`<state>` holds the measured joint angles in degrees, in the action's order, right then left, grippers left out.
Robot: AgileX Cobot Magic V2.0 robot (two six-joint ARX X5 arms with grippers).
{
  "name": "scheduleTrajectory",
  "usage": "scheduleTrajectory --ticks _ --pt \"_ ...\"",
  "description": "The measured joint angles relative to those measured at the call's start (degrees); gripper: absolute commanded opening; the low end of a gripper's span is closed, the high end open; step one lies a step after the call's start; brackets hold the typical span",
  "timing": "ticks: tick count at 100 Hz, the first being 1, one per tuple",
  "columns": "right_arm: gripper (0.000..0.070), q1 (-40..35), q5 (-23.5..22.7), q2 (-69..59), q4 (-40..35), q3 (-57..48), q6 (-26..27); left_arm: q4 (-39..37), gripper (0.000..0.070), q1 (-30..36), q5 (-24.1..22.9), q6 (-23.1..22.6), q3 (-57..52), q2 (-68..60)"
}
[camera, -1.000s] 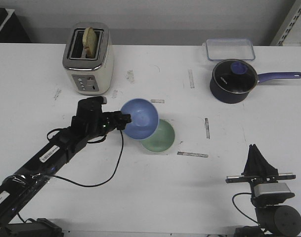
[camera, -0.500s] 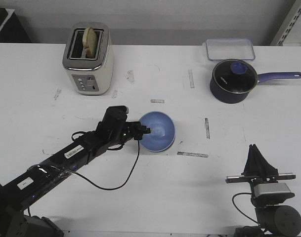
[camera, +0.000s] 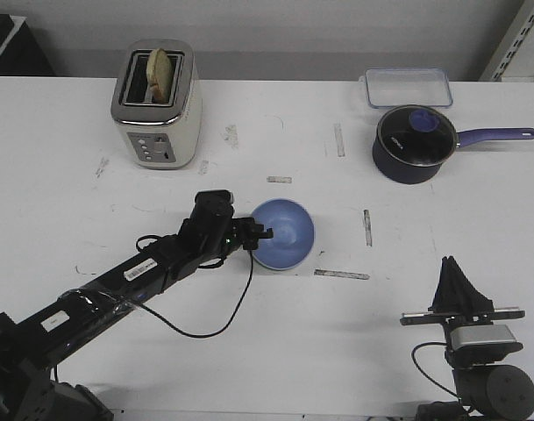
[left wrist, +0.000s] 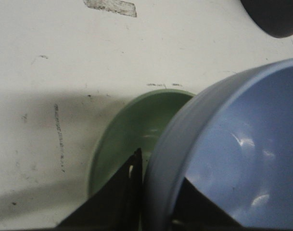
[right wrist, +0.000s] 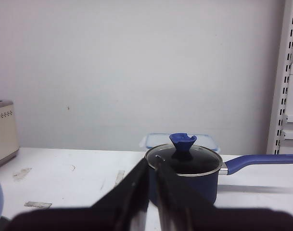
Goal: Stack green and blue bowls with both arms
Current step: 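Lower the blue bowl into the green bowl and open the left gripper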
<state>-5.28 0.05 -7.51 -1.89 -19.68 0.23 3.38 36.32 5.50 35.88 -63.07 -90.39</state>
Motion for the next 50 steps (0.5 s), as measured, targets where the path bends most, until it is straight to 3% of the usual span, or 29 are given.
scheduleTrajectory --ticks 13,35,50 --pt "0.0014 0.0 0.0 0.0 0.0 0.0 0.0 0.0 0.0209 0.7 0.2 -0.4 0.0 0.0" --pt "0.0014 0.0 0.0 0.0 0.0 0.0 0.0 -0.2 0.0222 0.7 0.0 -0.4 0.0 0.0" --pt "0.0014 0.0 0.0 0.0 0.0 0.0 0.0 -0.1 0.0310 0.7 0.0 -0.4 0.0 0.0"
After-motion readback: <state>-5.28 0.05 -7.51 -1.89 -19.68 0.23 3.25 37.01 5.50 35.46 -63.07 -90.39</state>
